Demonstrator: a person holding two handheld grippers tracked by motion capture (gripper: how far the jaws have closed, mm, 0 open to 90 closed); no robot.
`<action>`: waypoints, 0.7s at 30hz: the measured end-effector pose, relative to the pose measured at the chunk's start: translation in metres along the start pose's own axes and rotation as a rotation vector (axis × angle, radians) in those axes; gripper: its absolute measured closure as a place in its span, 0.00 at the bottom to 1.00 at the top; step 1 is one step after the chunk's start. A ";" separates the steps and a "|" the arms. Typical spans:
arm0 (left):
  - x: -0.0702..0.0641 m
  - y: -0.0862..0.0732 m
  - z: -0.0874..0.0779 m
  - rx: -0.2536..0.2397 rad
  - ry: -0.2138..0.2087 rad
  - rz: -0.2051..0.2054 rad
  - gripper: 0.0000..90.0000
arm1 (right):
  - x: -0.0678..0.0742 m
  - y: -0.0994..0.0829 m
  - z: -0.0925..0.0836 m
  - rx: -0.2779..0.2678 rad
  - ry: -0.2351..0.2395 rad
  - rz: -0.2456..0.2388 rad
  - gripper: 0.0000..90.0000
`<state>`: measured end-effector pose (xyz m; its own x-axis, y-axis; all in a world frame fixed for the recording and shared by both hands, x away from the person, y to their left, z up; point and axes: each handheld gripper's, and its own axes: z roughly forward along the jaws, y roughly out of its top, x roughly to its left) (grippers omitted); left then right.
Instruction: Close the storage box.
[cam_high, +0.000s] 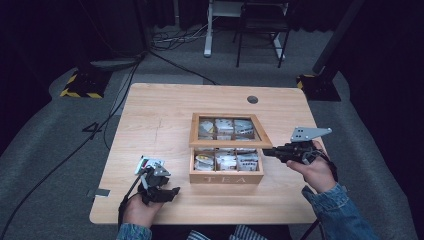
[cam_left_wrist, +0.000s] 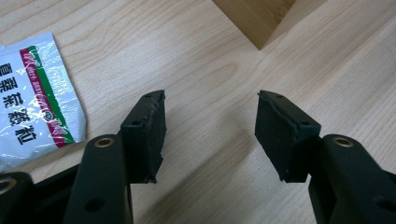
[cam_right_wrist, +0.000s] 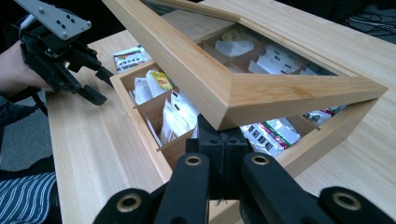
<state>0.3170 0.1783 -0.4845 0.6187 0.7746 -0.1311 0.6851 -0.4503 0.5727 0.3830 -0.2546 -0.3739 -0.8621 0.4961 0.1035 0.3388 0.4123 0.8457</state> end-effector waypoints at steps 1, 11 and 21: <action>0.001 0.000 0.000 -0.004 0.001 0.000 0.49 | 0.001 -0.001 0.000 0.002 -0.001 0.001 1.00; 0.004 -0.006 0.000 -0.046 0.016 0.008 0.48 | 0.008 -0.013 0.001 0.048 -0.015 -0.011 1.00; 0.002 -0.008 0.002 -0.066 0.047 0.045 0.47 | 0.014 -0.023 0.004 0.088 -0.019 -0.020 1.00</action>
<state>0.3129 0.1824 -0.4912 0.6286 0.7748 -0.0674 0.6294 -0.4559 0.6293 0.3644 -0.2542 -0.3934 -0.8618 0.5014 0.0764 0.3543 0.4873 0.7981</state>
